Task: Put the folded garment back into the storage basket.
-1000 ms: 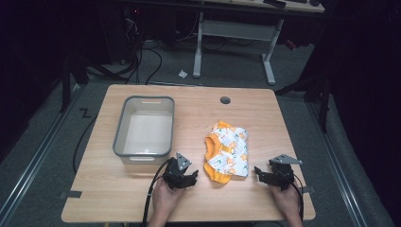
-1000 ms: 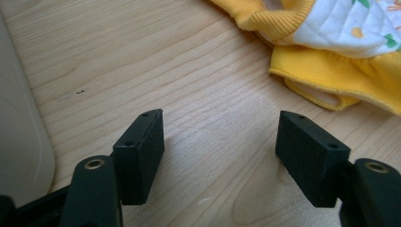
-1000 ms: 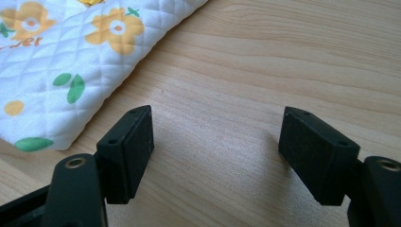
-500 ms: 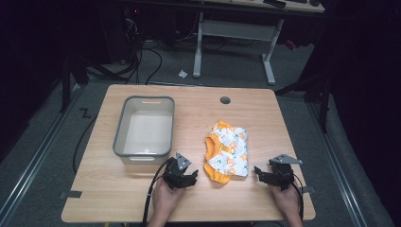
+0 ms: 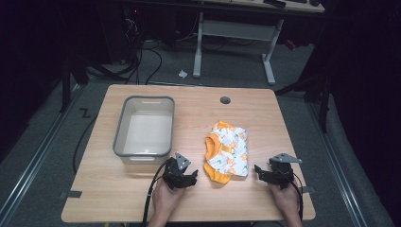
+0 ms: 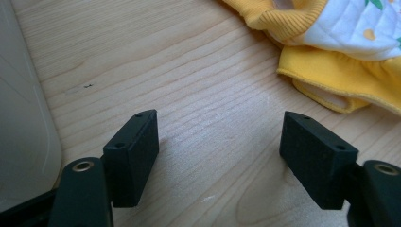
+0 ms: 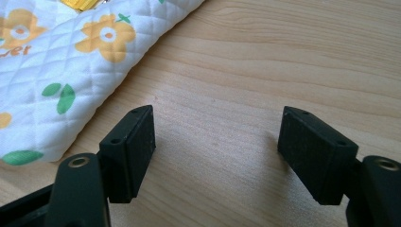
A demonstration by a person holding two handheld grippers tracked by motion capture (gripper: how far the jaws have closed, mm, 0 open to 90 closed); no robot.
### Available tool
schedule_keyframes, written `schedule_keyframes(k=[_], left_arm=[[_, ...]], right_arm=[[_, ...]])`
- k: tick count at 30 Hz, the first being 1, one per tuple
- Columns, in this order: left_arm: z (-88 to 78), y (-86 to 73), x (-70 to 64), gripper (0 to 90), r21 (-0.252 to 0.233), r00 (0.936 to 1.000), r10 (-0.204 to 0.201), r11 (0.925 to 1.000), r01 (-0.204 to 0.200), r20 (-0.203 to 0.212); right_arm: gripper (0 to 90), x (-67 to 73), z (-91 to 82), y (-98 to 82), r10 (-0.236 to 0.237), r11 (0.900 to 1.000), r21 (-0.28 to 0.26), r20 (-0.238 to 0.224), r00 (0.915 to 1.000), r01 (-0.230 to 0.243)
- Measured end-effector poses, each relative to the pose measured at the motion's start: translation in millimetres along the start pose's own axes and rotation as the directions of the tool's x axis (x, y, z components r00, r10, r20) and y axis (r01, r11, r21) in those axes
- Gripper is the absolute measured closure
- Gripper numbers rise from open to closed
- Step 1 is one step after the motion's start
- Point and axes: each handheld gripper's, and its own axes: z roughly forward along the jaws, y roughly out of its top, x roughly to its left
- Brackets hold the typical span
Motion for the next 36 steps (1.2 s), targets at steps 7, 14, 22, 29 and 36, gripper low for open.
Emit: schedule_keyframes(k=[7,14,22,29,36], left_arm=[[0.3,0.4,0.0,29.3,0.000,1.0000,-0.002,1.0000,0.002,-0.003],[1.1,2.0,0.8,26.0,0.006,0.9998,-0.014,0.9999,0.013,0.013],[-1.3,5.8,0.2,27.0,0.005,0.9992,-0.005,1.0000,0.004,0.041],[-8.5,9.8,1.0,28.9,-0.015,0.9966,-0.027,0.9995,0.028,0.077],[-16.9,18.1,1.9,30.8,-0.008,0.9915,-0.043,0.9990,0.044,0.123]], right_arm=[[28.2,0.1,-0.4,-0.3,-0.003,1.000,0.001,-0.001,1.0000,0.003],[28.1,0.0,-0.5,-0.6,-0.007,1.000,-0.001,-0.001,1.0000,0.007],[28.0,0.0,-1.1,-1.1,-0.008,1.000,0.000,-0.005,1.0000,0.008],[27.9,-0.1,-1.1,-1.1,-0.011,1.000,0.000,-0.005,0.9999,0.011],[27.9,0.2,-1.3,-1.2,-0.007,1.000,0.001,-0.006,1.0000,0.007]])
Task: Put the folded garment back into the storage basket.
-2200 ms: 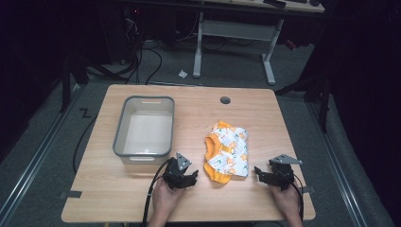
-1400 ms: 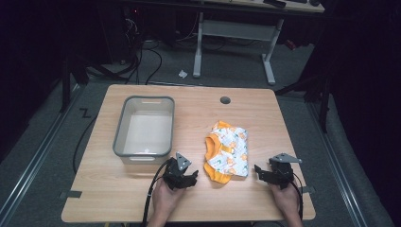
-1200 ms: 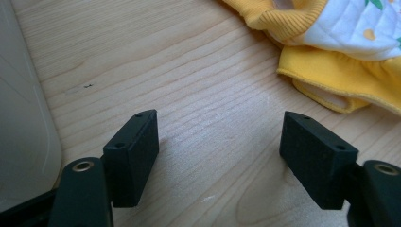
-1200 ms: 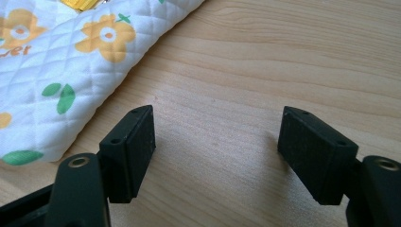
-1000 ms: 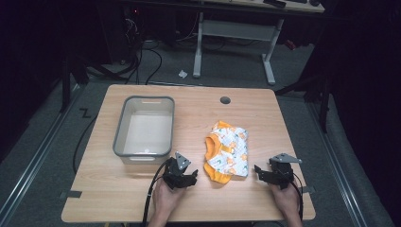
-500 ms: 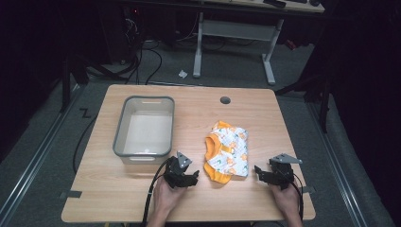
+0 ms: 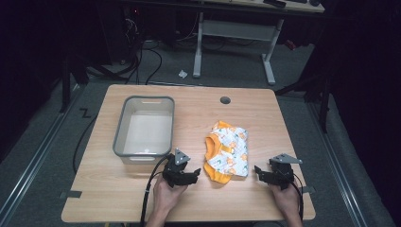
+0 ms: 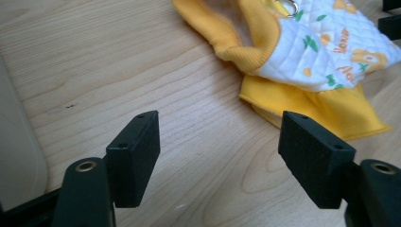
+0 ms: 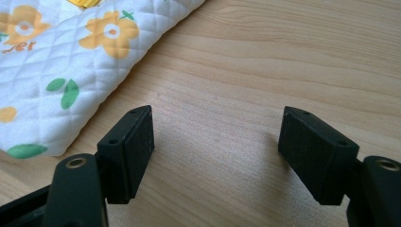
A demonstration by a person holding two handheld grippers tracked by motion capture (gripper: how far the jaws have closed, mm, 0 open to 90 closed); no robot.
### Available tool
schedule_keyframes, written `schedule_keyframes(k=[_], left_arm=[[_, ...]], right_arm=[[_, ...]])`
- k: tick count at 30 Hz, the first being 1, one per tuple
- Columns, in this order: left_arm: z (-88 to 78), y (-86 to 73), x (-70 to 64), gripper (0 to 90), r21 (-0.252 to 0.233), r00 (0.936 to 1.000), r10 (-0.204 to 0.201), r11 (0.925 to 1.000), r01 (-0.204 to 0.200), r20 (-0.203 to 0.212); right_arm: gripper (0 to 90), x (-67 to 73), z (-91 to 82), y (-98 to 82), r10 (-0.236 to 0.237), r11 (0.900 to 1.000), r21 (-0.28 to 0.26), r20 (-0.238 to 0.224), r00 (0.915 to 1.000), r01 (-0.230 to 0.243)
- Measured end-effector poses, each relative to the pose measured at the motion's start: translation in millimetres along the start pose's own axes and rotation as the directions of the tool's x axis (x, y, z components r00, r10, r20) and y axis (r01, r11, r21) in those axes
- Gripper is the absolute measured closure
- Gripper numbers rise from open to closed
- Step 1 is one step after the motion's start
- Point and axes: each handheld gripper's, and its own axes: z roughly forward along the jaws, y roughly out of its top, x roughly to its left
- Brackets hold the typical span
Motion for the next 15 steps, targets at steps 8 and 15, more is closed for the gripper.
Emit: schedule_keyframes(k=[8,15], left_arm=[[-2.1,14.6,-7.4,29.0,-0.021,0.9983,-0.018,0.9996,0.019,0.056],[-1.4,30.2,-13.7,27.1,-0.026,0.9962,-0.005,0.9996,0.007,0.088]], right_arm=[[27.9,0.0,0.1,0.0,-0.003,1.000,-0.001,-0.001,1.0000,0.003],[27.9,0.0,0.1,0.1,-0.004,1.000,-0.001,-0.002,1.0000,0.004]])
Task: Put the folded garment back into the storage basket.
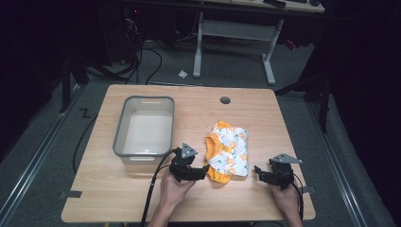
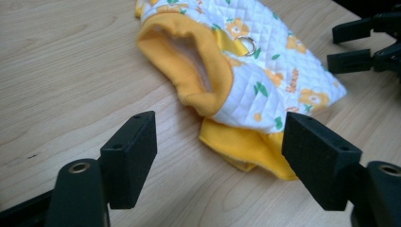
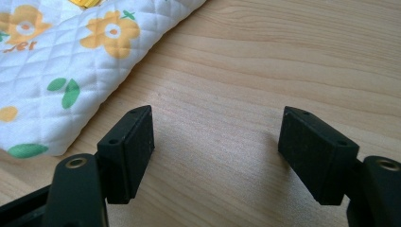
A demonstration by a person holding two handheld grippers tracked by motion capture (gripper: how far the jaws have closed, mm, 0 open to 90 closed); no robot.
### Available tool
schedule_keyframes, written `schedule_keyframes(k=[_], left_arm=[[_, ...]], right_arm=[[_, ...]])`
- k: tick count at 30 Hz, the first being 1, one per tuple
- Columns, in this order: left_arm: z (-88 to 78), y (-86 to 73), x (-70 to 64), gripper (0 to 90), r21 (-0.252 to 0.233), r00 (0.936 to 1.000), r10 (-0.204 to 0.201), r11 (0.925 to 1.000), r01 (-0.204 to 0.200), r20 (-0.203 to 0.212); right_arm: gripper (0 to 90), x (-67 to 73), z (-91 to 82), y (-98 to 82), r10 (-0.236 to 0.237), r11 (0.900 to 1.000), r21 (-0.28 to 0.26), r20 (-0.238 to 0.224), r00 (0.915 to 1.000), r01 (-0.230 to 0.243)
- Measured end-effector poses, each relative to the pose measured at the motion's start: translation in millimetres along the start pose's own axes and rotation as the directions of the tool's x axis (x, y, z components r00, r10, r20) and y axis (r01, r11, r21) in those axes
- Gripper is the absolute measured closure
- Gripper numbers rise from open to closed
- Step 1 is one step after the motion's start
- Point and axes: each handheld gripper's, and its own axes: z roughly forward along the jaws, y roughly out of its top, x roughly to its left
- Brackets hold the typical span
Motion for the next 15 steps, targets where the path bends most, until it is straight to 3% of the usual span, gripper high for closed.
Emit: schedule_keyframes(k=[15], left_arm=[[18.8,25.4,-11.3,21.4,0.018,0.9992,0.035,0.9992,-0.035,0.022]], right_arm=[[27.9,0.0,0.0,0.0,-0.001,1.000,0.000,-0.001,1.0000,0.001]])
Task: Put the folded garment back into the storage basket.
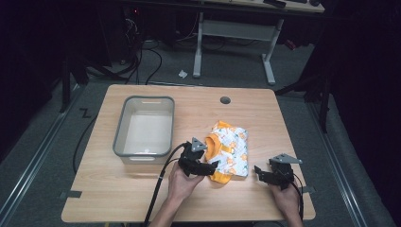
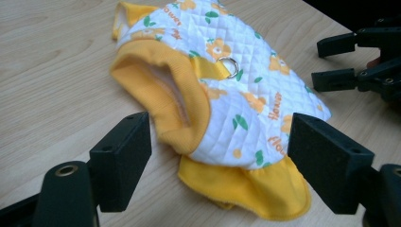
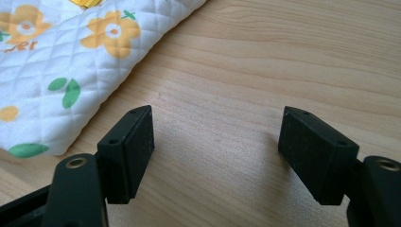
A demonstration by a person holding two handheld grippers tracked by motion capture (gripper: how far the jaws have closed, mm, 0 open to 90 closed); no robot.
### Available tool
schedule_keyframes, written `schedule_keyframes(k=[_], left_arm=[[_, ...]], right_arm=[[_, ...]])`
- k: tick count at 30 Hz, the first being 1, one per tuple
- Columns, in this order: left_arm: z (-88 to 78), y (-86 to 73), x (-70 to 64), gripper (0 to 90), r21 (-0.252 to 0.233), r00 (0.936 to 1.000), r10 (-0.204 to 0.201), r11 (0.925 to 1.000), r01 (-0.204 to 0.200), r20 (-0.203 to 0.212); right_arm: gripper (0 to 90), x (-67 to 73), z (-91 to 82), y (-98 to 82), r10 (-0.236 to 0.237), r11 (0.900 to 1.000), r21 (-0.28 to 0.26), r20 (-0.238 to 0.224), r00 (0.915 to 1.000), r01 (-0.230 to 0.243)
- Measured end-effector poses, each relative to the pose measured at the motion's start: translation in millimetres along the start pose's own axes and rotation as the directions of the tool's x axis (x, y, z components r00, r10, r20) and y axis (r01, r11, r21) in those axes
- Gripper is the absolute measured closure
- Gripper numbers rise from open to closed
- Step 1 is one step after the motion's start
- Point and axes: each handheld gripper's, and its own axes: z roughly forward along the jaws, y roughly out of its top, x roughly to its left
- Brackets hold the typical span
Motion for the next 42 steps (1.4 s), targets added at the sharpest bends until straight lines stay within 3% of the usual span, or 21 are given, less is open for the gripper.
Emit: schedule_keyframes(k=[12,21,25,26,31,40,42], left_arm=[[22.2,22.5,-4.5,20.3,0.028,0.9997,0.025,0.9993,-0.025,-0.004],[41.9,38.8,4.2,19.7,0.064,0.9993,0.011,0.9979,-0.009,-0.036],[50.9,40.1,6.5,19.4,0.085,0.9990,0.014,0.9963,-0.010,-0.043],[59.0,40.0,8.4,19.3,0.099,0.9976,0.020,0.9950,-0.013,-0.066],[72.8,37.5,15.4,20.7,0.110,0.9948,0.012,0.9940,-0.001,-0.101],[91.5,32.1,16.2,21.8,0.142,0.9941,0.024,0.9899,-0.009,-0.106],[99.5,28.8,17.3,21.4,0.157,0.9957,0.003,0.9876,0.011,-0.093]], right_arm=[[27.9,0.0,0.0,0.0,0.000,1.000,0.000,0.000,1.0000,0.000],[27.9,-0.2,0.0,0.0,-0.001,1.000,0.000,-0.001,1.0000,0.001],[27.9,-0.2,0.0,0.0,-0.001,1.000,0.000,-0.001,1.0000,0.001],[27.9,-0.1,-0.1,0.0,-0.001,1.000,0.000,-0.001,1.0000,0.001],[27.9,-0.1,0.0,0.0,-0.001,1.000,0.000,-0.001,1.0000,0.001],[27.9,-0.1,0.0,0.0,0.000,1.000,0.000,-0.001,1.0000,0.000],[27.9,0.0,0.0,0.0,0.000,1.000,0.000,-0.001,1.0000,0.000]])
